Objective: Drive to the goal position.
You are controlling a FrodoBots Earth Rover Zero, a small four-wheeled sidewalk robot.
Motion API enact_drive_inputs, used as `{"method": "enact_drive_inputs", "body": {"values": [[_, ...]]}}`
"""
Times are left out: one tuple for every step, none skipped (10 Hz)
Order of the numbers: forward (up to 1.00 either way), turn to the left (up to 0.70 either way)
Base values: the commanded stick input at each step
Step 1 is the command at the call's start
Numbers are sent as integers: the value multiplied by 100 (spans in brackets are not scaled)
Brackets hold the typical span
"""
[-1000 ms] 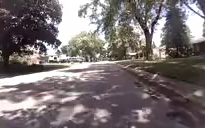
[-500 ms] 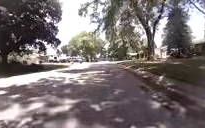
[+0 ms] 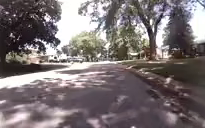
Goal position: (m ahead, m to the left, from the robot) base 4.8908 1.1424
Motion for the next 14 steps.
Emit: {"method": "enact_drive_inputs", "body": {"values": [[70, 0], [70, 0], [70, 0], [70, 0], [70, 0], [70, 0], [70, 0], [70, 0], [70, 0], [70, -26], [70, -35], [70, -35], [70, -35], [70, -35]]}}
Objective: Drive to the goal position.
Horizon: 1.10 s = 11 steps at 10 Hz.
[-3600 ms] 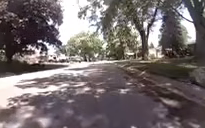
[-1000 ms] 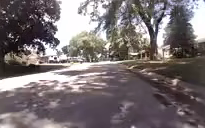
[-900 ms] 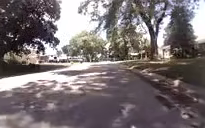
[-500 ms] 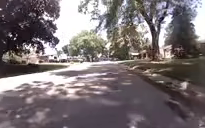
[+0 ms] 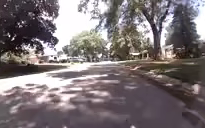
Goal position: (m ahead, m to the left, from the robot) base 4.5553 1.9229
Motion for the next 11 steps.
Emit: {"method": "enact_drive_inputs", "body": {"values": [[70, -4], [70, 0], [70, 0], [70, 0], [70, 0], [70, 0], [70, 0], [70, 0], [70, 0], [70, 0], [70, 0]]}}
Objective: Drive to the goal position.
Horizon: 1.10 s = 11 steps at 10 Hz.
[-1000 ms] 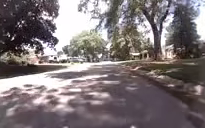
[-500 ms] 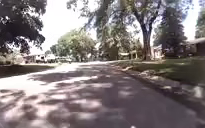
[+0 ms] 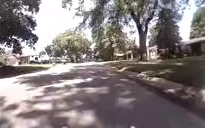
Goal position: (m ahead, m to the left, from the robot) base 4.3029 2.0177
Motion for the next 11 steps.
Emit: {"method": "enact_drive_inputs", "body": {"values": [[70, 0], [70, 9], [70, 31], [70, 35], [70, 35], [70, 27], [70, 7], [70, 0], [70, 0], [70, 0], [70, 0]]}}
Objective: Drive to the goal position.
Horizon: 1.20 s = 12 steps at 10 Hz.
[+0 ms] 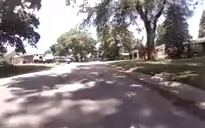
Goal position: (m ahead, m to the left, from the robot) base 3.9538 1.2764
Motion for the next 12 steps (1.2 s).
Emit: {"method": "enact_drive_inputs", "body": {"values": [[70, 0], [70, 0], [70, 0], [70, 0], [70, 0], [70, 0], [70, 0], [70, 0], [70, 0], [70, 0], [70, 0], [70, 0]]}}
